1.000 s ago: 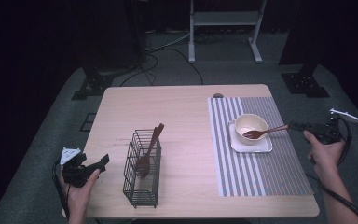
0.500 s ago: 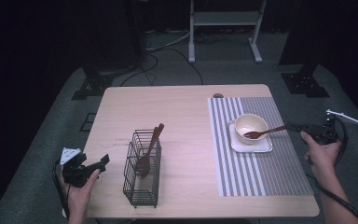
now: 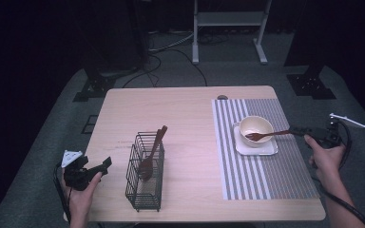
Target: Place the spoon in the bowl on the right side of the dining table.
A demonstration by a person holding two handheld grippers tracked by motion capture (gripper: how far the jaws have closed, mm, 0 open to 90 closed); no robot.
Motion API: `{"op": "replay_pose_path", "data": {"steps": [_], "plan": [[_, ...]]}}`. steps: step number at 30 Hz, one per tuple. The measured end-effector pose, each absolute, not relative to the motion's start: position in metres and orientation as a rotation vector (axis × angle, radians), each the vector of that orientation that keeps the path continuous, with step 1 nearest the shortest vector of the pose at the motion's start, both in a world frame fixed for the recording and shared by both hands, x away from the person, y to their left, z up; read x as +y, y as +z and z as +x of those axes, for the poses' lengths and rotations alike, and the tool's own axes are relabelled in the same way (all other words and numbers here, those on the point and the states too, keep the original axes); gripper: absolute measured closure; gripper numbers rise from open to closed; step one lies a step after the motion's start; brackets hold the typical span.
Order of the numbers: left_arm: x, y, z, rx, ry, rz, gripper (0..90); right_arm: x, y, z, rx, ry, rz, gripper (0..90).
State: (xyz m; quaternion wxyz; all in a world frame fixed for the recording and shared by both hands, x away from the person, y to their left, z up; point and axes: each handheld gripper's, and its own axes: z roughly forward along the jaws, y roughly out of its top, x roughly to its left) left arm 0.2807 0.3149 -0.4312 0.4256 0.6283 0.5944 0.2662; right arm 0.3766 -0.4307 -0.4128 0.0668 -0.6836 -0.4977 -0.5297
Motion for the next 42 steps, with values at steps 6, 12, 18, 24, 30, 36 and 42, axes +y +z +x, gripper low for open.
{"op": "replay_pose_path", "data": {"steps": [6, 12, 18, 24, 30, 36, 42], "plan": [[0.315, -0.432, 0.281, 1.489, 0.666, 1.569, 4.9, -0.429, -0.417, 0.377, -1.490, -1.585, -2.051, 69.0], [0.315, -0.431, 0.281, 1.489, 0.666, 1.567, 4.9, -0.426, -0.422, 0.377, -1.490, -1.580, -2.036, 68.6], [0.315, -0.431, 0.281, 1.491, 0.665, 1.568, 4.9, -0.424, -0.426, 0.375, -1.492, -1.567, -2.010, 67.7], [0.315, -0.431, 0.280, 1.492, 0.666, 1.565, 4.9, -0.421, -0.433, 0.371, -1.494, -1.551, -1.991, 67.1], [0.316, -0.431, 0.281, 1.495, 0.669, 1.559, 4.9, -0.416, -0.436, 0.367, -1.510, -1.550, -1.962, 67.0], [0.313, -0.430, 0.281, 1.482, 0.668, 1.571, 4.9, -0.409, -0.436, 0.362, -1.520, -1.548, -1.935, 66.7], [0.315, -0.429, 0.281, 1.484, 0.671, 1.562, 4.9, -0.404, -0.437, 0.356, -1.542, -1.548, -1.920, 66.7]]}}
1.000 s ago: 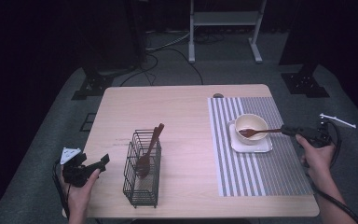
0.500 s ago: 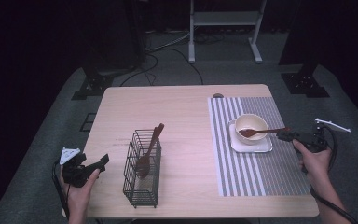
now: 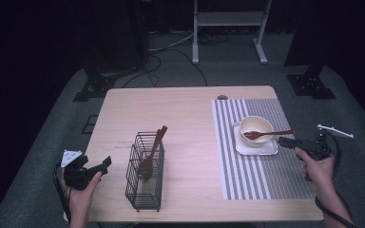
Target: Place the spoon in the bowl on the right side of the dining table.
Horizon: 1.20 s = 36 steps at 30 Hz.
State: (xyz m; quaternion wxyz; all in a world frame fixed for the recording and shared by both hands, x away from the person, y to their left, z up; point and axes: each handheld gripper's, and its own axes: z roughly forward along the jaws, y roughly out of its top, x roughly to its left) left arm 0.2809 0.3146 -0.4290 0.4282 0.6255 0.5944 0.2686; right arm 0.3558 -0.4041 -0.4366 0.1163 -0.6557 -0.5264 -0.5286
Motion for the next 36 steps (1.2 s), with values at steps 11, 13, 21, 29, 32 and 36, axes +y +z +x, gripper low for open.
{"op": "replay_pose_path", "data": {"steps": [11, 13, 21, 29, 32, 36], "plan": [[0.315, -0.429, 0.281, 1.486, 0.673, 1.567, 4.9, -0.399, -0.441, 0.351, -1.565, -1.531, -1.899, 66.3], [0.314, -0.429, 0.281, 1.483, 0.672, 1.568, 4.9, -0.398, -0.441, 0.350, -1.563, -1.531, -1.891, 66.3], [0.315, -0.430, 0.281, 1.486, 0.670, 1.568, 4.9, -0.393, -0.443, 0.346, -1.578, -1.522, -1.873, 65.3], [0.314, -0.430, 0.281, 1.484, 0.669, 1.564, 4.9, -0.389, -0.448, 0.343, -1.586, -1.513, -1.858, 62.1], [0.313, -0.430, 0.281, 1.484, 0.669, 1.568, 4.9, -0.387, -0.449, 0.341, -1.597, -1.508, -1.852, 61.0], [0.313, -0.430, 0.282, 1.482, 0.669, 1.568, 4.9, -0.384, -0.450, 0.341, -1.600, -1.506, -1.845, 59.7]]}}
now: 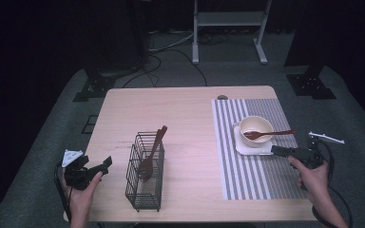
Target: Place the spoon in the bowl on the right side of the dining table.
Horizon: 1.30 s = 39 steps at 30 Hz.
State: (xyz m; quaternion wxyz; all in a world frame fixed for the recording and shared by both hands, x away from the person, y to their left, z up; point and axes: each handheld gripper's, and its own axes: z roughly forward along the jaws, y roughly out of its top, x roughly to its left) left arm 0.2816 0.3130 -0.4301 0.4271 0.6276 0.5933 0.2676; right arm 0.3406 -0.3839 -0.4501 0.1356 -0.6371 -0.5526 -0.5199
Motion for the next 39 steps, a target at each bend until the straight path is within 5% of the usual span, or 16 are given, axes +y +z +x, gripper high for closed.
{"op": "replay_pose_path", "data": {"steps": [39], "plan": [[0.313, -0.430, 0.282, 1.480, 0.666, 1.573, 4.9, -0.344, -0.458, 0.325, -1.692, -1.486, -1.724, 41.9]]}}
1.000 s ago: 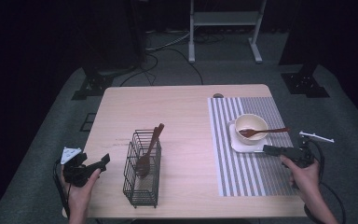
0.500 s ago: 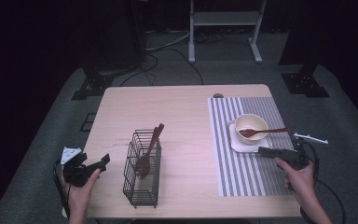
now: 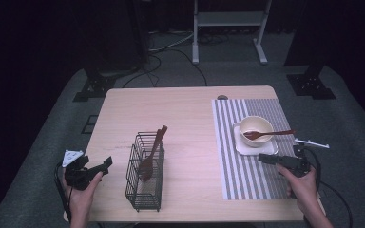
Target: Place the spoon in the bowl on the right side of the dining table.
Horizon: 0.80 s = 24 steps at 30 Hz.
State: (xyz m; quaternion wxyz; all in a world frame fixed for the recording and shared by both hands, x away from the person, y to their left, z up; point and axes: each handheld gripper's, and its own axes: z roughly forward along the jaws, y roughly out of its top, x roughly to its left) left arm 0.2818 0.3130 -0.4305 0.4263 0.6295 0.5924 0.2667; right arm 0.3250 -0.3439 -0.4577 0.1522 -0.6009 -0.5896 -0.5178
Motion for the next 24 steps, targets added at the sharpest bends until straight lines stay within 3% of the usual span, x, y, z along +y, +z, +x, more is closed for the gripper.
{"op": "replay_pose_path", "data": {"steps": [24], "plan": [[0.312, -0.430, 0.282, 1.480, 0.667, 1.573, 4.9, -0.323, -0.460, 0.304, -1.743, -1.499, -1.651, 39.6]]}}
